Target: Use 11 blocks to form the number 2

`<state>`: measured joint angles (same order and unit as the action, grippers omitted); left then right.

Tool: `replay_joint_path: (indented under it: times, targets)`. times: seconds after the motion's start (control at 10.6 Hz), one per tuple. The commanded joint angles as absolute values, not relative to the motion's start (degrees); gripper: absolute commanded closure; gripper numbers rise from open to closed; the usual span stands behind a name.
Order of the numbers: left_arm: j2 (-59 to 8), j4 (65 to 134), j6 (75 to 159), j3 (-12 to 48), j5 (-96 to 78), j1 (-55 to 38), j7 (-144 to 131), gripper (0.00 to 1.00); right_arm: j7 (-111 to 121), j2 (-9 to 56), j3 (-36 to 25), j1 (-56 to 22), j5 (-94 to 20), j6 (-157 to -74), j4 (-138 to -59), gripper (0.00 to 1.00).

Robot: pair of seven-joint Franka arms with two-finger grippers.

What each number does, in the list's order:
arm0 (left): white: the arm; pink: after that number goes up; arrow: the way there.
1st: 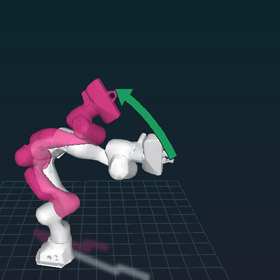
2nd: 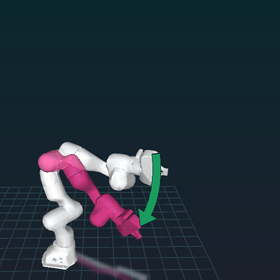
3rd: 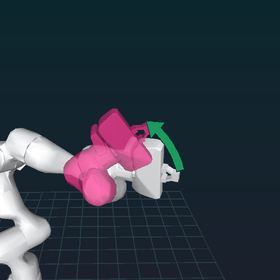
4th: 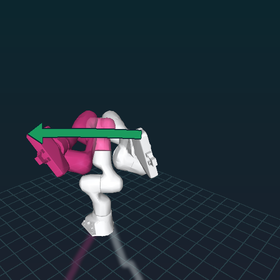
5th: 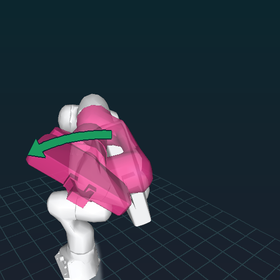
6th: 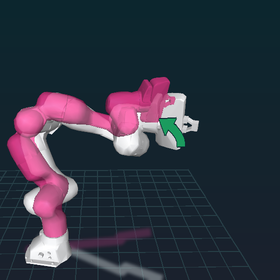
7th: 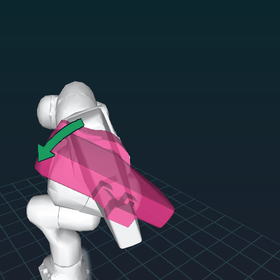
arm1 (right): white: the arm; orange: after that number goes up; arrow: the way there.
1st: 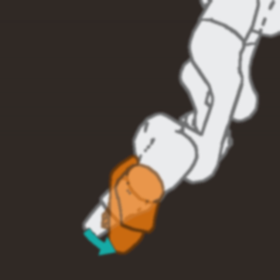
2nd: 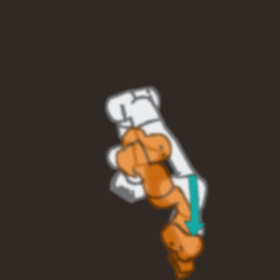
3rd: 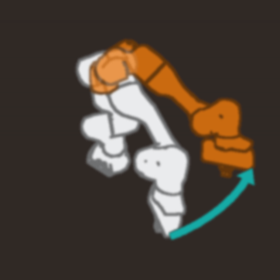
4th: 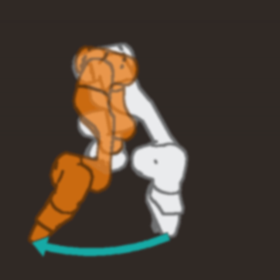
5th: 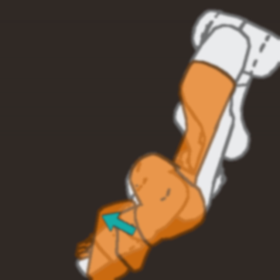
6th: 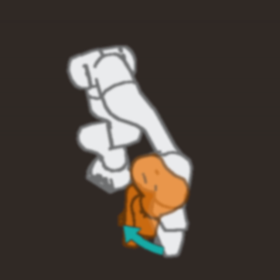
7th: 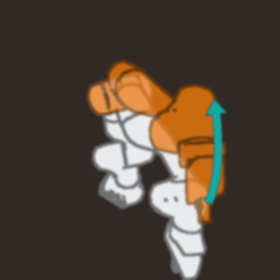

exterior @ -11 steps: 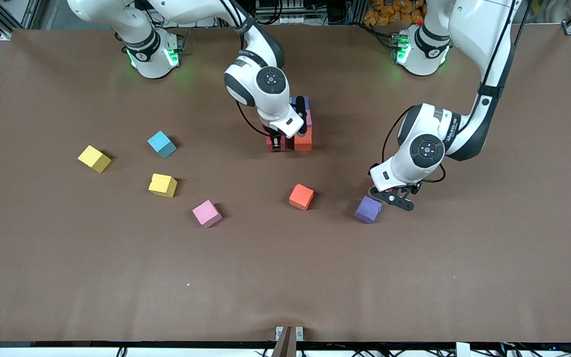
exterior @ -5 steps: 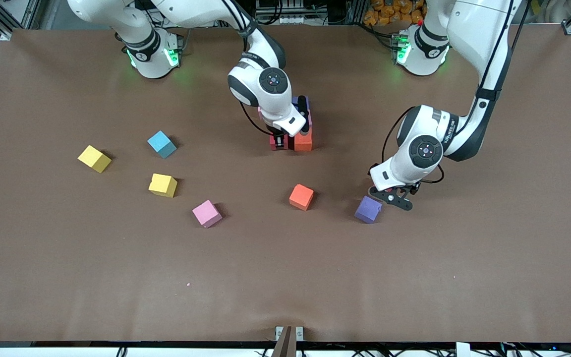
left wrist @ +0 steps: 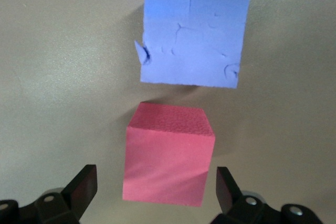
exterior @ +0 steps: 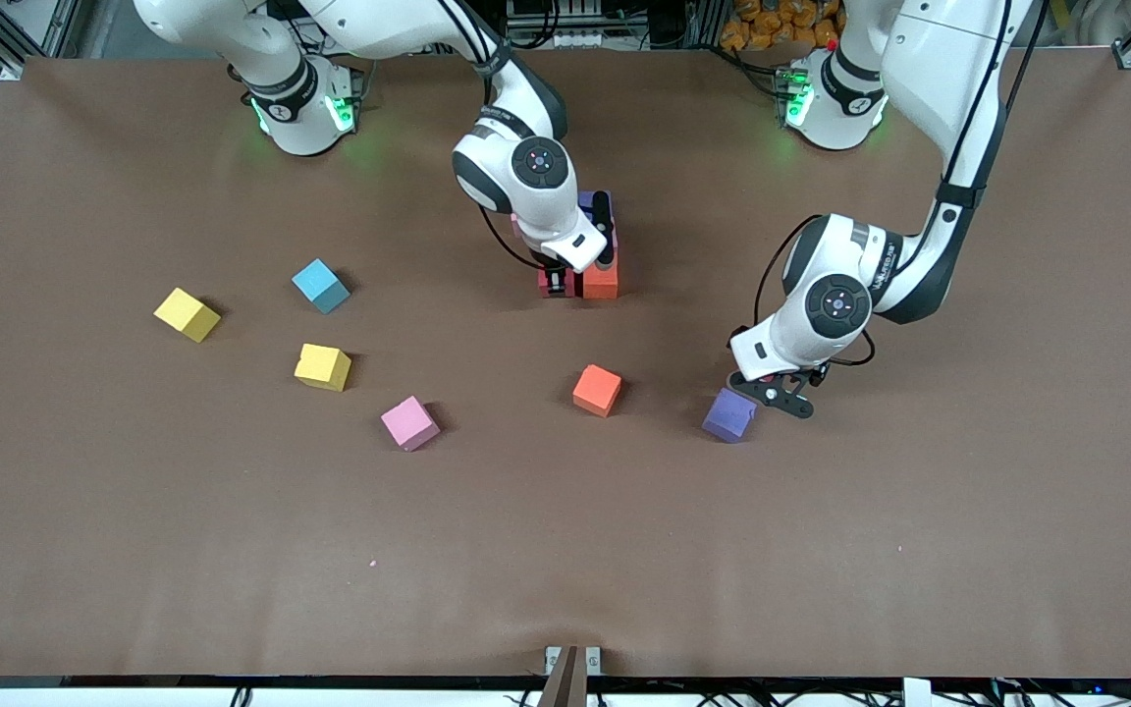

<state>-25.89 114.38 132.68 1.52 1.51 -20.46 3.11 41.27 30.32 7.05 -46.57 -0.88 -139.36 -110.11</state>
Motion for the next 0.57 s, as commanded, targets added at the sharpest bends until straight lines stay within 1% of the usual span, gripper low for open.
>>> replay_joint_path:
  times: [0.0, 0.28, 0.47]
  targets:
    - [-26.0, 115.0, 134.1, 1.7, 3.1, -20.2, 3.8, 0.0, 41.1, 30.5, 6.7, -47.5, -2.4, -140.1, -110.0, 0.4]
    - [-26.8, 115.5, 136.1, 1.7, 3.0, -20.2, 3.5, 0.0, 41.1, 30.8, 6.7, -47.3, -2.4, -140.2, -109.8, 0.4]
    - [-26.9, 117.1, 138.9, 1.8, 3.0, -20.6, 2.9, 0.0, 41.1, 30.9, 6.6, -46.9, -2.4, -140.4, -109.8, 0.4]
